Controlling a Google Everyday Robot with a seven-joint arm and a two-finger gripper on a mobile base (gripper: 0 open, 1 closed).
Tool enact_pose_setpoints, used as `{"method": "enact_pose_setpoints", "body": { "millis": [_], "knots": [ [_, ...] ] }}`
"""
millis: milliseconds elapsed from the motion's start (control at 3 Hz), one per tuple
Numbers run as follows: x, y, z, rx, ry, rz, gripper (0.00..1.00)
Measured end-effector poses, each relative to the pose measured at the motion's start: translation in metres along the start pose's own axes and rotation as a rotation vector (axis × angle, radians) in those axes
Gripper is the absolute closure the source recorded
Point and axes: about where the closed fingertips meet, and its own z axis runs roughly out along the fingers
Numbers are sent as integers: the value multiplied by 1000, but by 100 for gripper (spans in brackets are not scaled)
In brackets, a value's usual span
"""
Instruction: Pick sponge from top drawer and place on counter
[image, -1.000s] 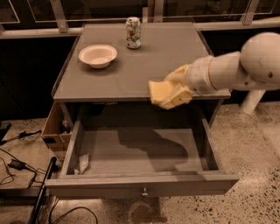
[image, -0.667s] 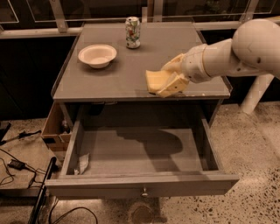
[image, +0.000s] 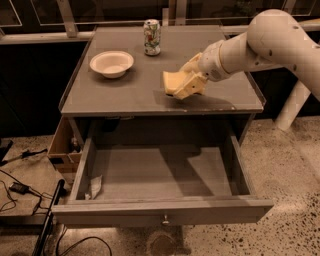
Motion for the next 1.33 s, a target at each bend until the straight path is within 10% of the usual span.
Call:
{"method": "enact_pose_setpoints", "body": {
  "millis": [1000,1333],
  "knots": [
    [30,-3,30,-43,48,75,98],
    [30,-3,30,-43,48,75,76]
  ]
}}
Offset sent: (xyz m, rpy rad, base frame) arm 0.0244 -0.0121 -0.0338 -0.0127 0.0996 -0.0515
